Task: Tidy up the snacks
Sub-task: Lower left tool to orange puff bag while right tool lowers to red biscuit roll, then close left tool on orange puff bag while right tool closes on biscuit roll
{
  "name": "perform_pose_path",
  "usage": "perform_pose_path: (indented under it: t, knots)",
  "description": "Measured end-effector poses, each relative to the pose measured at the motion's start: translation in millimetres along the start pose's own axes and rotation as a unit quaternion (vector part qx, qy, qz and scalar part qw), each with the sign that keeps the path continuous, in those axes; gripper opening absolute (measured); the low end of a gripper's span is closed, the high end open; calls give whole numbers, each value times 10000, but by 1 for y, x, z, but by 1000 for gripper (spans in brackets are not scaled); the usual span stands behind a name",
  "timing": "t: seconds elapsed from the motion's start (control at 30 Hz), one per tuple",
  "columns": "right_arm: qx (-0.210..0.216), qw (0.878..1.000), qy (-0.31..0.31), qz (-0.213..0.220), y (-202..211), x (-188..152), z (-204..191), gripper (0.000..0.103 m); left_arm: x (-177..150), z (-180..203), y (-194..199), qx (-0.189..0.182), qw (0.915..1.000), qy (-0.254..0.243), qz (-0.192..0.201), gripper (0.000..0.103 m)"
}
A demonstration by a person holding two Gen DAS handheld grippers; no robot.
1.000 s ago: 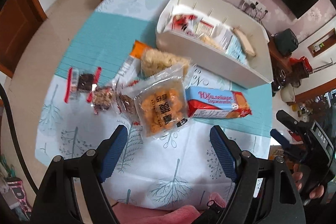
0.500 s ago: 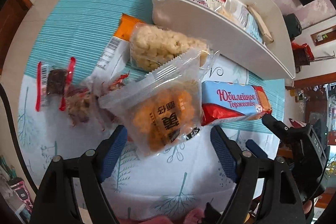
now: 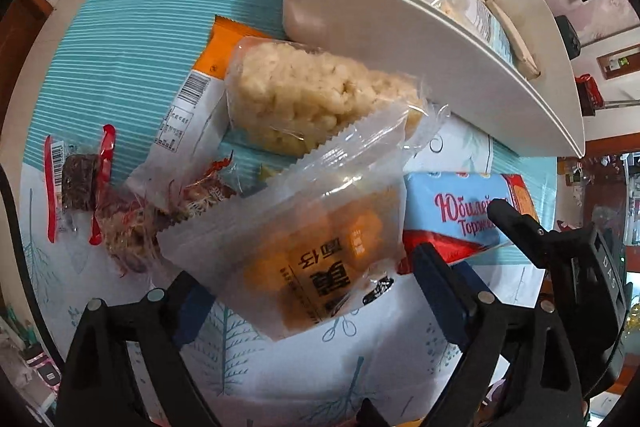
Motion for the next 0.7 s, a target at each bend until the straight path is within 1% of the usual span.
perform_pose_path:
  t: [0.1,0.2,0.3,0.4,0.43,0.53,0.63,0.67,0.7]
  knots:
    - [-30,9999,-15,105,-2,1,-6,79,2,0,-1,-1,10000,49,23,95]
    - [-140,9996,-85,221,-3,1,-8,79,6,-1,-3,59,10000,-7,41,99]
    - [-238,9990,-147,336,-4,1,-11,79,9,0,-5,102,9999,-29,31,100]
    - [-317,9984,-157,442,-4,1,-12,79,12,-1,-13,289,9996,-23,38,101]
    - [-345,9982,-136,463,-4,1,-12,79,13,-3,-14,322,9995,-39,45,102]
    - [-472,9973,-62,557,-4,2,-12,78,15,-2,-16,344,9992,-193,53,102]
    - [-673,9956,97,643,-5,0,-14,74,15,-4,-15,323,9992,-197,82,102]
    - [-788,9945,202,659,-5,-1,-15,71,15,-4,-15,319,9993,-201,85,102]
    - [-796,9941,272,682,-6,-1,-17,68,15,-5,-15,334,9992,-185,82,102]
Point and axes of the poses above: each gripper's, at about its wrist camera, not at the fingertips, and y roughly against the way its jaws point, z to its right, x to its top, the point moved 10 cm from there along -y, roughly the way its jaws point, and after that the axes turned 11 degrees about z, right-handed, at the moved point
